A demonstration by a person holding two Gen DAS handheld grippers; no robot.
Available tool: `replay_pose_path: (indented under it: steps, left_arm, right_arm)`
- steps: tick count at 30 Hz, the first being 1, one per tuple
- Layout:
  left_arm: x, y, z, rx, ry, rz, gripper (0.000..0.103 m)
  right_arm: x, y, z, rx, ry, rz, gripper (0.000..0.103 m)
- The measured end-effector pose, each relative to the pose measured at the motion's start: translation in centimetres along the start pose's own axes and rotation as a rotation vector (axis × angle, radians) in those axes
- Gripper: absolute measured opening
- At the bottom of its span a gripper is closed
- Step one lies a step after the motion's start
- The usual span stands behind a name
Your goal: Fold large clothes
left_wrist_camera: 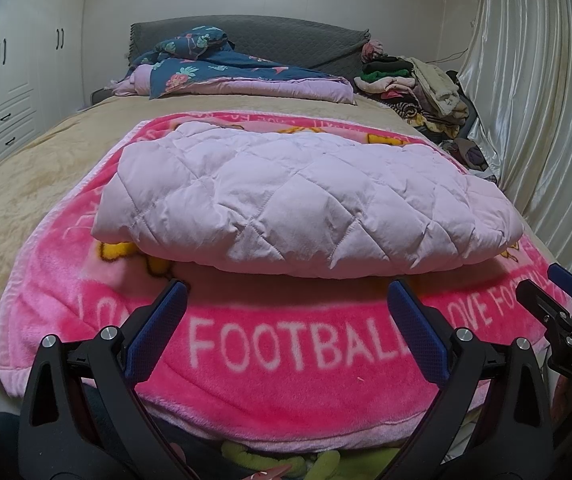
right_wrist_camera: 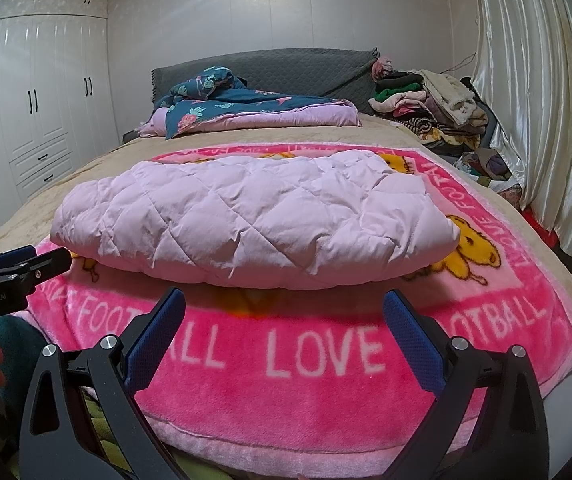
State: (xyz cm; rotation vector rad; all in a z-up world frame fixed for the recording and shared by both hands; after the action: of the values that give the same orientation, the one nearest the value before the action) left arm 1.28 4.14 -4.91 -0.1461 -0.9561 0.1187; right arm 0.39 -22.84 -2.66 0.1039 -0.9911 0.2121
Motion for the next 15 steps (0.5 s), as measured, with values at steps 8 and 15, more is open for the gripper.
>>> replay_pose_path:
  steps: [8, 15]
  left_arm:
    - [0.02, 0.13, 0.11, 0.001, 0.0, 0.0, 0.094]
    - [0.03, 0.34, 0.22, 0.006, 0.001, 0.001, 0.094]
  right_arm:
    - [-0.03, 0.03, 0.04, 0.0, 0.0, 0.002, 0.099]
    - [-0.03, 0.04, 0.07, -0.003, 0.0, 0.004, 0.099]
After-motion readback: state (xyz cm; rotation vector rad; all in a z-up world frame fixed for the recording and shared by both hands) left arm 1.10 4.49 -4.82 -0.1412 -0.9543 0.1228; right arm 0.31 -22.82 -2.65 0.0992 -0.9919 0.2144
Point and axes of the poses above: each gripper's, at about its wrist camera, not at the fingertips, and z roughly against the way its jaws point, y to its left, x to its top, the point moved 4 cm from there along -z, roughly the way its jaws point, and after that the axes turned 7 degrees about -x, right-handed, at the moved point
